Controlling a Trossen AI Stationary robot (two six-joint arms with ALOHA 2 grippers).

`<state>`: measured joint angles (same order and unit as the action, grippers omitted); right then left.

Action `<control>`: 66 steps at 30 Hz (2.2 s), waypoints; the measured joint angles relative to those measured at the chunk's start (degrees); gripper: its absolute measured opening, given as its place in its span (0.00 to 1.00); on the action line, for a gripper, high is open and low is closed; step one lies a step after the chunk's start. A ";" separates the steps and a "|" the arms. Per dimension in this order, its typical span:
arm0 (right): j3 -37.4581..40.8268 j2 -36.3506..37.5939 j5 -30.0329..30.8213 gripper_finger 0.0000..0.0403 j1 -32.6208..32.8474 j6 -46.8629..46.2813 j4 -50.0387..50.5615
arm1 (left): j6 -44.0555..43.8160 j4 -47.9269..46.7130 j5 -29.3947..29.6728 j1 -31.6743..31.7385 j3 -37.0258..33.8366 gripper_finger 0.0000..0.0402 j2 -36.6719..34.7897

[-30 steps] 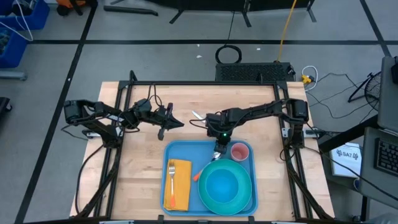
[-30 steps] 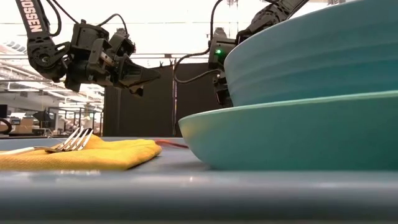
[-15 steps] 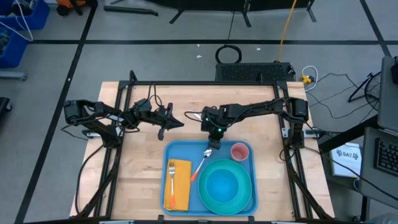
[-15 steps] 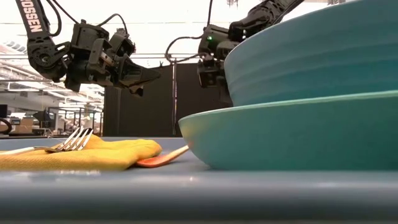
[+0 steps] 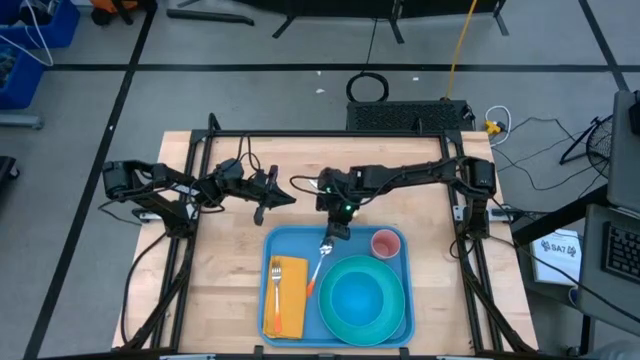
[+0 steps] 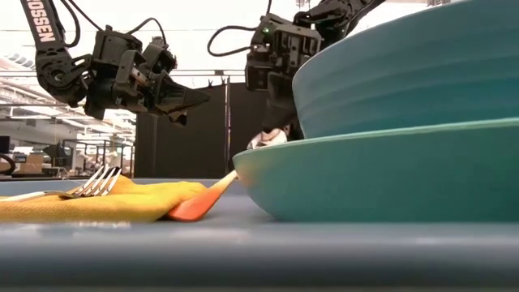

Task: Set up tray
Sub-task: Put the orange spoon on top of the yellow table napkin

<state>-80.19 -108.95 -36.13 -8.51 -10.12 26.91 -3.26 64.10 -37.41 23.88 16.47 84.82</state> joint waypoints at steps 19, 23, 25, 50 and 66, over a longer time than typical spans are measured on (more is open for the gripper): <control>-0.10 0.00 -10.45 0.00 1.84 -1.61 -12.82 | -0.02 0.02 1.46 0.00 0.00 0.03 0.00; -0.10 -0.61 -12.14 0.00 2.19 -2.49 -15.62 | 0.04 0.02 1.48 0.00 0.00 0.01 0.00; -0.10 -1.05 -12.35 0.00 2.66 -2.68 -16.38 | 0.02 0.02 1.51 0.00 0.00 0.02 0.00; -0.10 -13.86 -18.10 0.00 4.09 -16.85 -53.31 | -1.41 0.00 4.61 -0.17 0.00 0.02 0.00; -0.10 6.63 15.51 0.00 -0.47 13.06 -28.48 | -2.35 -22.68 8.57 -14.09 3.36 0.01 0.48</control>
<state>-80.29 -102.32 -20.62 -8.98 2.93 -1.57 -5.61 41.41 -28.84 9.79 19.83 85.30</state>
